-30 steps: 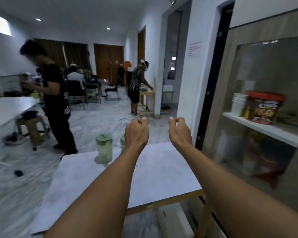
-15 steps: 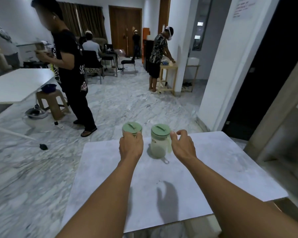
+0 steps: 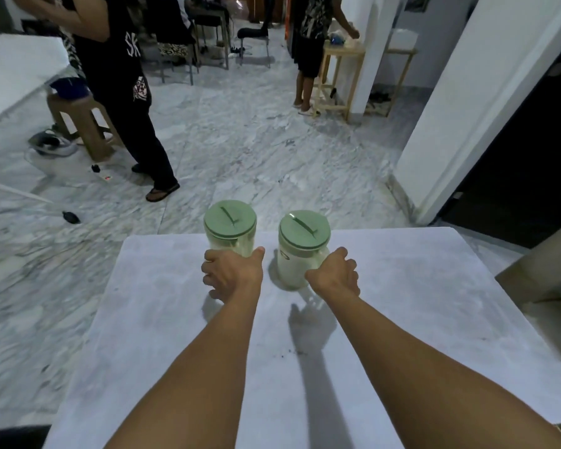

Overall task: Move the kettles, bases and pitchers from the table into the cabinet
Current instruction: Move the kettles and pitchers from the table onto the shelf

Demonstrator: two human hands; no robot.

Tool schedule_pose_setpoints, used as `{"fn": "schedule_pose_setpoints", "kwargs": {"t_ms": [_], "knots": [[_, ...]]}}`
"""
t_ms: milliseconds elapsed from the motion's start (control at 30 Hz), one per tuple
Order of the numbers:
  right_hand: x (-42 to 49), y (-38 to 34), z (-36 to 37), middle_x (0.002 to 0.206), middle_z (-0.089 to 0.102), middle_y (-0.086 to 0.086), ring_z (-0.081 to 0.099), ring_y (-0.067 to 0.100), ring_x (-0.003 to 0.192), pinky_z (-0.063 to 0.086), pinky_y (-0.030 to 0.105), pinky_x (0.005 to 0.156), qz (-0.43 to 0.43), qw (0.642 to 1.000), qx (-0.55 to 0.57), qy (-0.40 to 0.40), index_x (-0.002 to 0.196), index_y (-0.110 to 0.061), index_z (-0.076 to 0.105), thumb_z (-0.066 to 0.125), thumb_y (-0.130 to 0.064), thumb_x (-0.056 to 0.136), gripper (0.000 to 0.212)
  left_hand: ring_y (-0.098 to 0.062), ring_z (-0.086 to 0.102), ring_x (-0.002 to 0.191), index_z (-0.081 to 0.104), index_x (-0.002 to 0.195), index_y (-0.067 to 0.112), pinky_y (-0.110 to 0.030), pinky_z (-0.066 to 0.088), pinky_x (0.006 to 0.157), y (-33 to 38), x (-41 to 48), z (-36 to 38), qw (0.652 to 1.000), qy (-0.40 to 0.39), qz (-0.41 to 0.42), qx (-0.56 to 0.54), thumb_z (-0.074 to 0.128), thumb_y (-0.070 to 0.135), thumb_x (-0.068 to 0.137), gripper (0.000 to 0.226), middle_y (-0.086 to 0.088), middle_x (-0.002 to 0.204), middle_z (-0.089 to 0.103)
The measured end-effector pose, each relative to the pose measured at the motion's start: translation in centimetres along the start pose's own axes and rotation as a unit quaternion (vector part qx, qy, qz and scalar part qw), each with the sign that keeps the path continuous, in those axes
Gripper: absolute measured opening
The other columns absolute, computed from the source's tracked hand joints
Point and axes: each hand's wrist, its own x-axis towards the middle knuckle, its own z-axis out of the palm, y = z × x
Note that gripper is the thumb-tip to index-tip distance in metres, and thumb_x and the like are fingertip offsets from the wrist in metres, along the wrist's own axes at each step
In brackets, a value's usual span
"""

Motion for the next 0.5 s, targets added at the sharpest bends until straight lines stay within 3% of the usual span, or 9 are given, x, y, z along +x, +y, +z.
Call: {"fn": "schedule_pose_setpoints", "kwargs": {"t_ms": [100,267,400,500], "knots": [[1.1,0.2,1.4,0.131,0.052,0.012,0.05,0.035,0.124,0.044,0.046,0.098,-0.008,1.0,0.002,0.007,0.134,-0.013,0.039,0.064,-0.025,0.087,0.054,-0.04,0.043,0.127,0.038,0.134,0.002,-0.054,0.04,0.098,-0.5,1.4,1.2,1.0,0.01,-0.01,-0.001,0.076,0.049,0.075,0.085,-0.019,0.139,0.046],[1.8,0.4,2.3,0.116,0.062,0.01,0.057,0.034,0.112,0.047,0.045,0.094,-0.025,0.999,0.034,0.034,0.115,-0.012,0.052,0.055,-0.032,0.093,0.03,-0.04,0.052,0.12,0.056,0.124,0.007,-0.051,0.042,0.099,-0.7,2.9,2.0,1.0,0.009,0.002,-0.005,0.062,0.044,0.089,0.051,-0.018,0.128,0.058],[1.1,0.6,2.2,0.119,0.062,0.016,0.059,0.039,0.111,0.047,0.04,0.089,-0.031,0.994,0.082,0.062,0.121,-0.01,0.052,0.051,-0.033,0.097,0.033,-0.039,0.057,0.114,0.058,0.12,0.001,-0.039,0.044,0.094,-1.0,2.9,1.7,0.998,-0.028,0.048,-0.036,0.057,0.035,0.096,0.042,-0.02,0.123,0.062],[-0.1,0.8,1.5,0.119,0.063,0.018,0.059,0.04,0.111,0.047,0.04,0.088,-0.017,0.986,0.13,0.107,0.124,-0.008,0.05,0.05,-0.037,0.098,0.039,-0.036,0.061,0.106,0.061,0.115,-0.002,-0.035,0.046,0.085,-0.8,2.4,1.2,0.987,-0.101,0.108,-0.057,0.058,0.043,0.094,0.05,-0.019,0.114,0.066]]}}
